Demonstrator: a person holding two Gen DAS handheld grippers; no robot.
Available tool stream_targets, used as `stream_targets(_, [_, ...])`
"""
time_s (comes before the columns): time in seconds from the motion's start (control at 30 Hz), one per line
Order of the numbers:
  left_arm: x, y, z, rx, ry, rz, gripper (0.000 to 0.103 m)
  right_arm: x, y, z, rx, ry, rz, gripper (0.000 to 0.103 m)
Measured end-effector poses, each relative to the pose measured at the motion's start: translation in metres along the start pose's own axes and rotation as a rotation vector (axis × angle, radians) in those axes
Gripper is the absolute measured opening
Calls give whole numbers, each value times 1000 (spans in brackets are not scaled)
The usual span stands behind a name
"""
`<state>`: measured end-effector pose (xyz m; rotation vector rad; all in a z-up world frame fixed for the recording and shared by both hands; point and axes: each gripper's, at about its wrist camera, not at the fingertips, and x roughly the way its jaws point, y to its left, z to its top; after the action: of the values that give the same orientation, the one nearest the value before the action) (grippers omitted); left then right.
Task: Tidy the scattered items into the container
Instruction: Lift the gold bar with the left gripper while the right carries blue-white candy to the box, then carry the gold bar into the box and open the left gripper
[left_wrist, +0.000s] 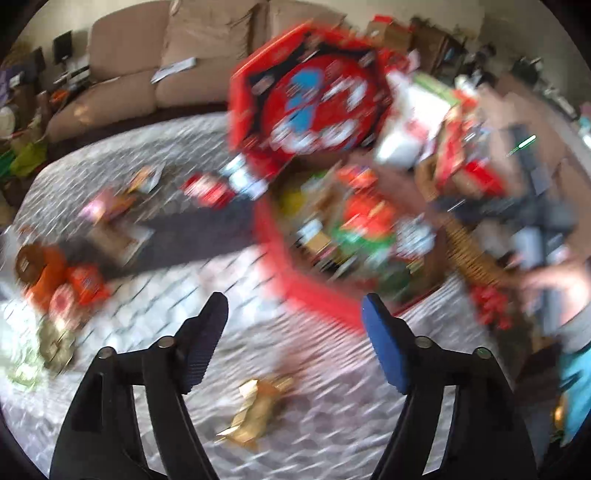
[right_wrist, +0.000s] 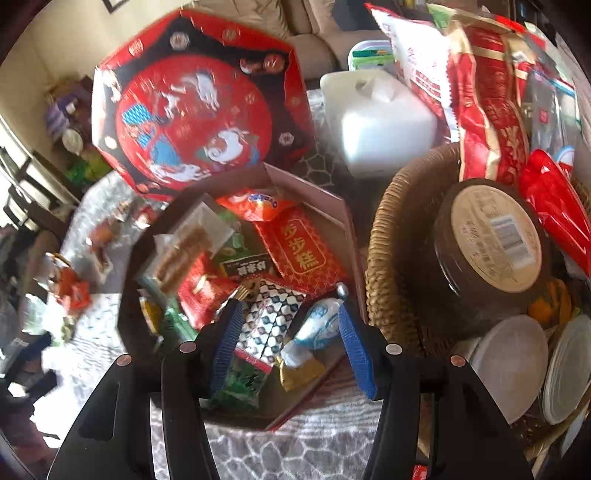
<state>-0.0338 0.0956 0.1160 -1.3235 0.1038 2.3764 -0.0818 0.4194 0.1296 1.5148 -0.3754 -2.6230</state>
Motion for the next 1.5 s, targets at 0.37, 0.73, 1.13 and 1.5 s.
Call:
stream_targets(0.37, [54, 23, -84, 59, 89, 34, 70, -20, 84, -51, -122, 4, 181, 62])
stream_targets(0.73, [51, 14, -94, 51, 105, -4, 21, -5, 121, -71, -197, 63, 186, 63])
stream_targets(1.13, [12, -27, 15, -46, -42, -215, 21, -29, 77, -36, -99, -19, 150, 63])
stream_targets(1.5, [127, -65, 110, 32, 70, -96, 21, -33, 42, -33, -39, -15, 163, 65])
